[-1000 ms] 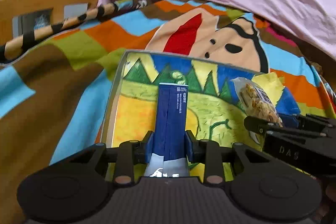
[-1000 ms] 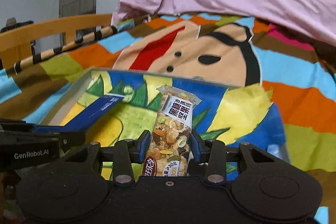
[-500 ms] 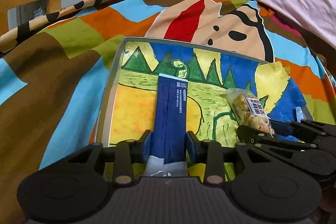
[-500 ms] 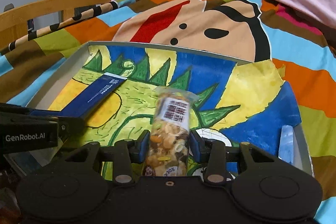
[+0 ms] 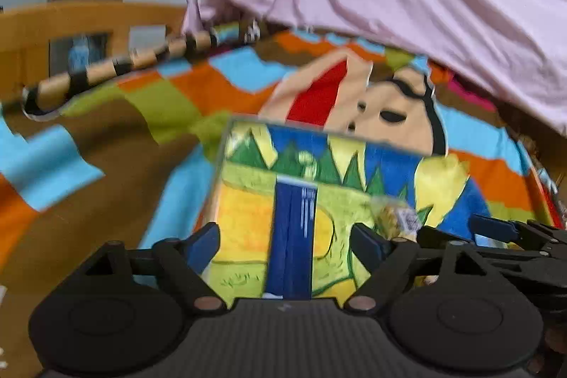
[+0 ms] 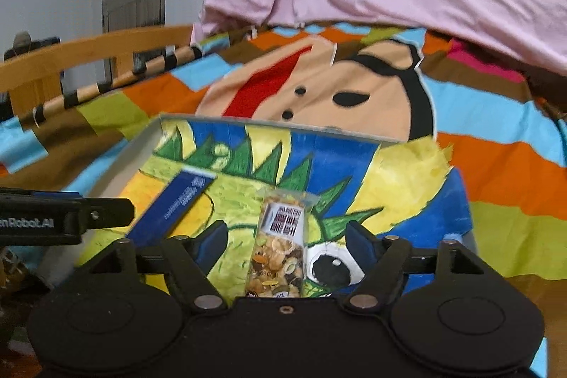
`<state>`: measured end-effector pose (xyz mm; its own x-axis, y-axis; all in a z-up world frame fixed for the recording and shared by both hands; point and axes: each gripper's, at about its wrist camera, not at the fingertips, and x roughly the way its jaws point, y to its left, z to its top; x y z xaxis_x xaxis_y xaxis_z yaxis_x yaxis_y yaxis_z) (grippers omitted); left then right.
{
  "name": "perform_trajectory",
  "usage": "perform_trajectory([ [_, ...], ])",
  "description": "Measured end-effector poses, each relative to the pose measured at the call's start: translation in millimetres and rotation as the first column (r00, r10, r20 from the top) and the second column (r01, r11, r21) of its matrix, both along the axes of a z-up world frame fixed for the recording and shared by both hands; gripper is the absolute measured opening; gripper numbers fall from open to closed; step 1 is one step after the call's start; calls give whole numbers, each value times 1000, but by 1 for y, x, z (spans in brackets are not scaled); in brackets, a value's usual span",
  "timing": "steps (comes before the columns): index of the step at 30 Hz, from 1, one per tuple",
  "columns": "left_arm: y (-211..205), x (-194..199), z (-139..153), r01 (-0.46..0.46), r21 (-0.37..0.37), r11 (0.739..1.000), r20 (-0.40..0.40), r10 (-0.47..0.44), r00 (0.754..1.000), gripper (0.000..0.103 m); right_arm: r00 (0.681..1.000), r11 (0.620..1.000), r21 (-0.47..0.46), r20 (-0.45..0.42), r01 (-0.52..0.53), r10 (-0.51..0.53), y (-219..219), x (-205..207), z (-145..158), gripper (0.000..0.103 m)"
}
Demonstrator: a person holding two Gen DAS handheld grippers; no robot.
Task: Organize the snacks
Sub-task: 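Carry the box and nut-bar packet into the tray and release both, then withdraw both tools from the tray back over the snack pile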
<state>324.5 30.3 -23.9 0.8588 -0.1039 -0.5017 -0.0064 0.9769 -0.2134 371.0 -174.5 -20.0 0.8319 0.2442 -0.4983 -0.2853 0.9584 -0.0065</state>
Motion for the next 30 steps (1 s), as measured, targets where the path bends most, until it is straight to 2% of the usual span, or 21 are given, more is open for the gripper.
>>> perform_trajectory([
  [6, 1, -40, 27, -28, 4, 1000, 118, 28, 993, 99, 997, 996, 85, 82, -3, -4, -16, -34, 32, 88],
  [10, -1, -71, 40, -43, 9, 999, 169, 41, 985, 102, 993, 993, 113, 121, -17, 4, -23, -61, 48, 92],
  [15, -6, -104, 50, -69, 30, 997, 192, 62, 979, 102, 987, 989, 146, 163, -30, 6, -31, -95, 67, 96],
  [18, -7, -126, 57, -83, 29, 996, 206, 75, 976, 102, 981, 988, 148, 196, -33, 4, -35, -119, 75, 102],
  [23, -13, -162, 64, -89, 45, 995, 236, 76, 969, 102, 973, 990, 134, 229, -42, 11, -43, -158, 82, 102],
  [30, -21, -217, 60, -80, 66, 995, 253, 61, 966, 103, 970, 993, 110, 241, -41, 13, -56, -210, 79, 102],
])
